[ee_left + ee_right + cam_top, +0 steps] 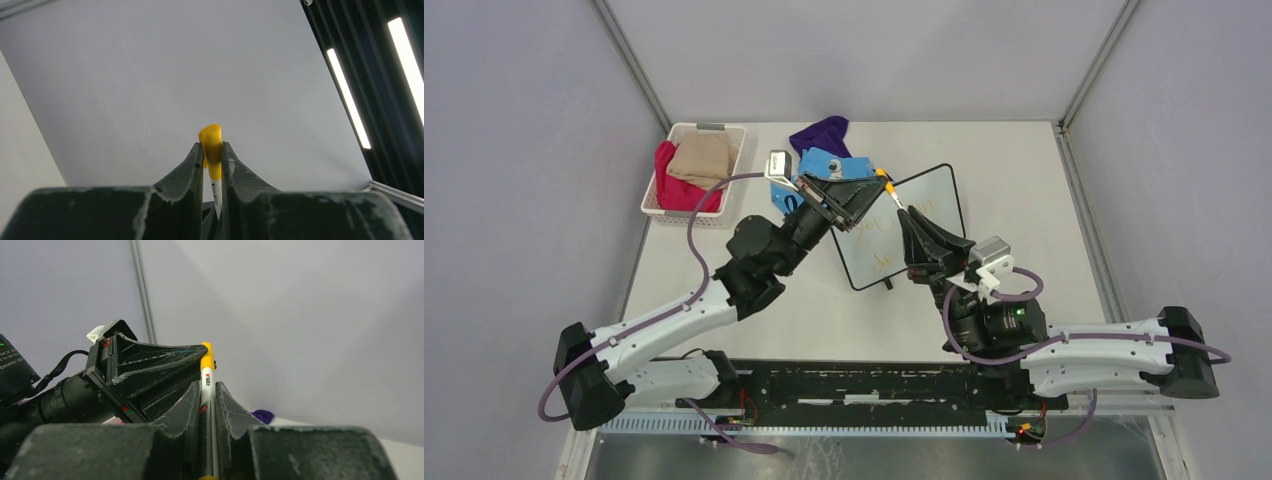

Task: Write a sentence on the whiteboard
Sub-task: Close the whiteboard marker at the center of the board.

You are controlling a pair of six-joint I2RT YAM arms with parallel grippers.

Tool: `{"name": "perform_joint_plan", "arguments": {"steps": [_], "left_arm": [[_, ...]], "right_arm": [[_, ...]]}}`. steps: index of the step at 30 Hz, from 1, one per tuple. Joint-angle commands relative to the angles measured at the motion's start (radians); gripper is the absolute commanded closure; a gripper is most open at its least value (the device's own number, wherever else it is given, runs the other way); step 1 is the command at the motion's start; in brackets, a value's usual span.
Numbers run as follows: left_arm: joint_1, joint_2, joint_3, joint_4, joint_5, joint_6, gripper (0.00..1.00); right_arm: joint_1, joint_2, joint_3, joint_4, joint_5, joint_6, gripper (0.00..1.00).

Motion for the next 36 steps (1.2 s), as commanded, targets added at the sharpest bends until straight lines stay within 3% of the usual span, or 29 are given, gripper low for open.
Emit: {"name": "perform_joint_plan", "arguments": {"steps": [1,22,28,36], "left_arm": [[-0.025,0.007,0.026,0.046,0.128,0.052,0.98],[-0.094,0.065,0.077,0.083,0.239,0.118,0.98],[-0.095,0.034,0.064,0.064,0.205,0.144,0.98],[-0.092,-0.097,0.038,-0.04,-0.015,0.228,0.57]], "right_arm": [[-0.037,-0.001,0.026,0.05,0.014,-0.011,1.0],[-0.106,0.027,0.048,0.038,-0.024,0.04,1.0],[-0.126,0.025,0.056,0.032,-0.036,0.048,1.0],[-0.128,-0.008,0.037,-0.008,-0.051,0.058,1.0]]}}
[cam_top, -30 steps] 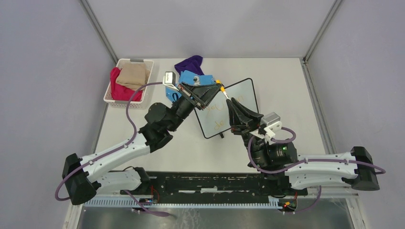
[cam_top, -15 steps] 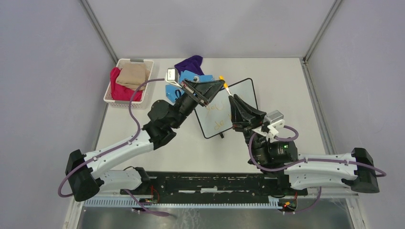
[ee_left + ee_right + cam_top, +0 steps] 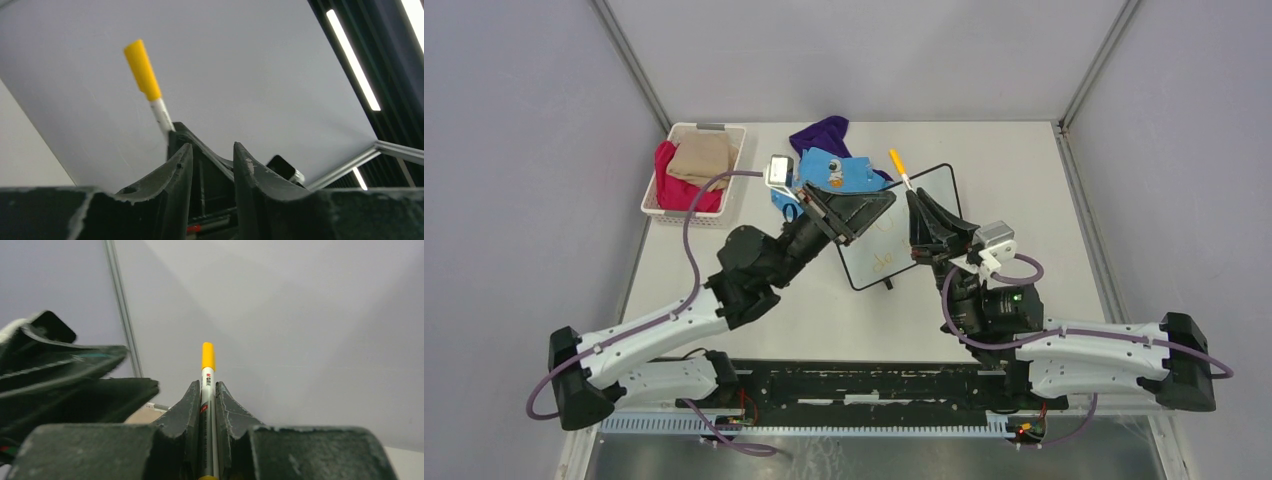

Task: Write a sentence on the whiteboard
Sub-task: Close the whiteboard marker at the center of the board.

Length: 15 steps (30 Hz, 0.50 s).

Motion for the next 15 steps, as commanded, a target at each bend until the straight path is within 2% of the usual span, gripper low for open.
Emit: {"name": "perform_joint_plan", "arguments": {"steps": [1,8,11,15], "left_arm": [[-0.025,-0.078,0.004,-0.014,-0.012,0.095,0.53],[-0.015,-0.093,0.05,-0.09,-0.042,0.15,0.3],[0.017,-0.073,0.096,-0.138,0.0,0.156,0.26],[0.092,-0.033,0.119,-0.123,0.095,0.106,0.24]], "right_arm": [[-0.013,-0.024,0.027,-0.02,0.004,0.013,1.0],[-0.013,-0.065,0.004,-0.06,-0.065,0.05,1.0],[-0.013,-0.096,-0.014,-0.078,-0.113,0.076,1.0],[-0.011,-0.13,-0.033,-0.097,-0.165,0.1,1.0]]}}
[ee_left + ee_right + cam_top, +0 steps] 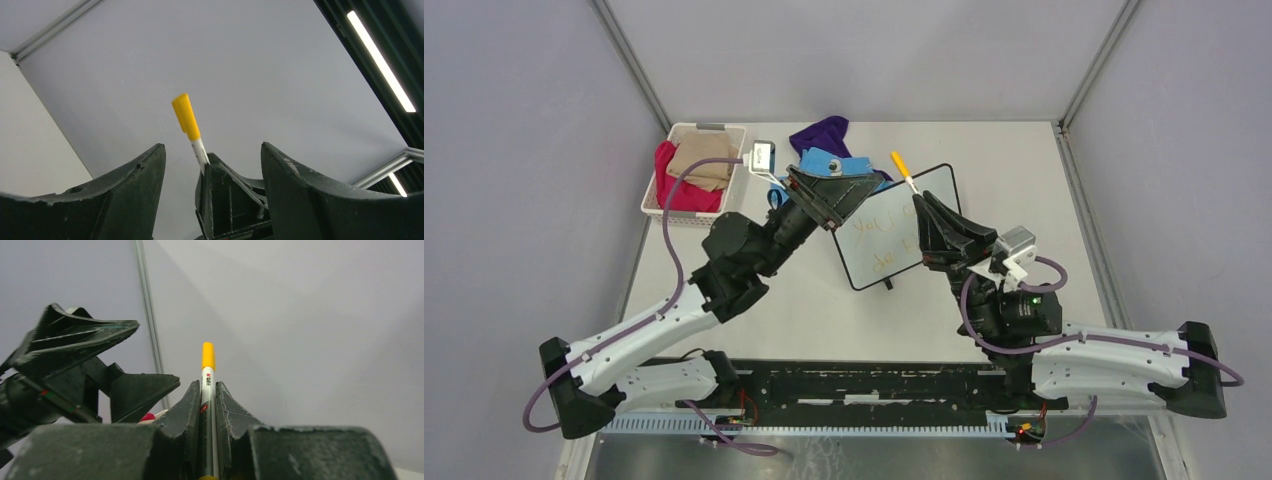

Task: Write a sentence on the whiteboard
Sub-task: Close the whiteboard marker at the center of the board.

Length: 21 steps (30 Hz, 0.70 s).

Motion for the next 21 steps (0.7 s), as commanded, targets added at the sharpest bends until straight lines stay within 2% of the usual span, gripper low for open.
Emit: {"name": "perform_joint_plan", "arguments": {"steps": [1,4,9,21], "left_arm": [[0.075,0.039,0.068,0.007,0.103,0.005,0.24],[0.115,0.07,0.081,0.066,0.18,-0.022,0.24],[0.12,0.137,0.129,0.152,0.297,-0.026,0.26],[0.12,0.16,0.113,0.186,0.312,-0.018,0.44]], "right_arm": [[-0.001,-0.046,-0.018,-0.013,-0.097,0.045,1.0],[-0.002,-0.063,-0.024,-0.035,-0.136,0.059,1.0],[-0.001,-0.071,-0.029,-0.048,-0.142,0.063,1.0],[-0.001,-0.069,-0.041,-0.042,-0.144,0.052,1.0]]}}
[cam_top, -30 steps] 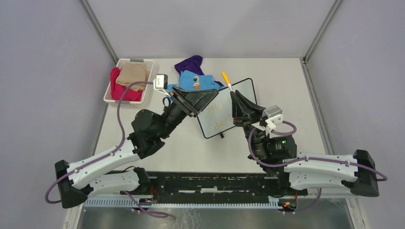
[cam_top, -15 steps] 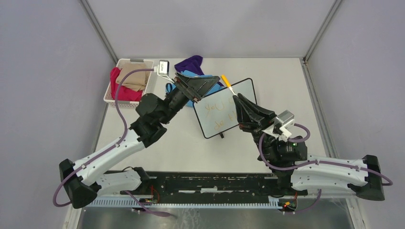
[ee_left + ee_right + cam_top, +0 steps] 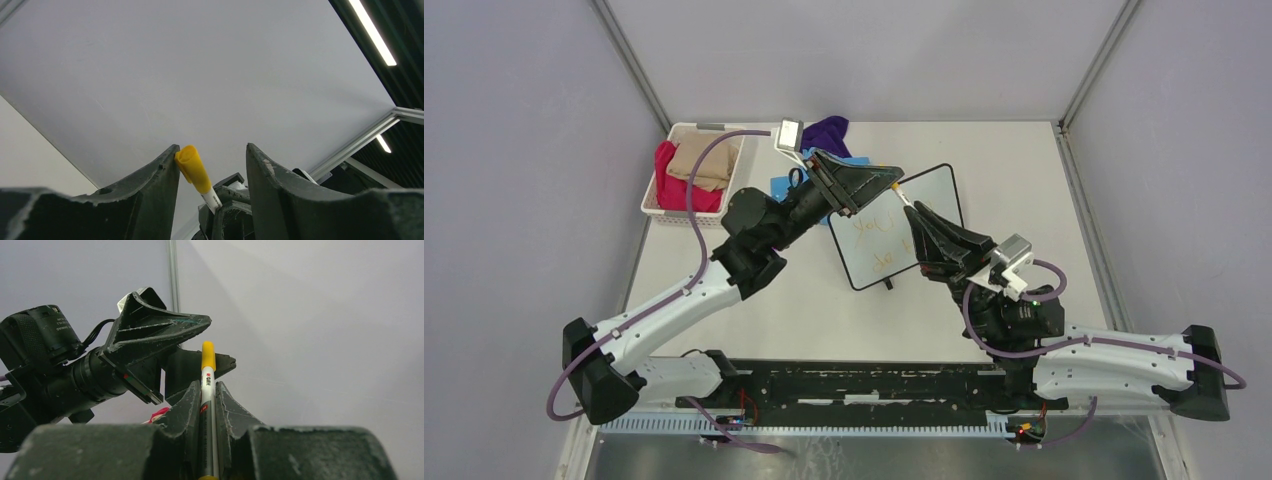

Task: Write a sentence on the whiteboard
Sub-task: Close the whiteboard marker at the center of the board.

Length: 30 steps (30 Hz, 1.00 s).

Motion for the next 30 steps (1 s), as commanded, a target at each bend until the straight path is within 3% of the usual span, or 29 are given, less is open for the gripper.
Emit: {"name": "perform_joint_plan", "arguments": {"steps": [1,6,12,17,30], "left_arm": [[0.003,-0.009,0.026,0.058,0.013,0.002,0.47],[0.003,-0.006,0.01,0.065,0.006,-0.007,0.67],[0.003,-0.012,-0.005,0.076,-0.005,-0.016,0.79],[0.002,-0.002,-0.003,0.081,0.003,-0.022,0.98],[-0.018,0.02,-0.039,0.103,0.024,-0.068,0.98]], "right_arm": [[-0.001,-0.012,-0.004,0.028,-0.01,0.0,1.0],[0.0,-0.014,-0.019,0.035,0.001,0.007,1.0],[-0.001,-0.022,-0.03,0.036,0.011,0.009,1.0],[-0.002,-0.02,-0.033,0.041,0.022,0.007,1.0],[-0.006,0.024,-0.012,0.095,0.036,-0.017,1.0]]}}
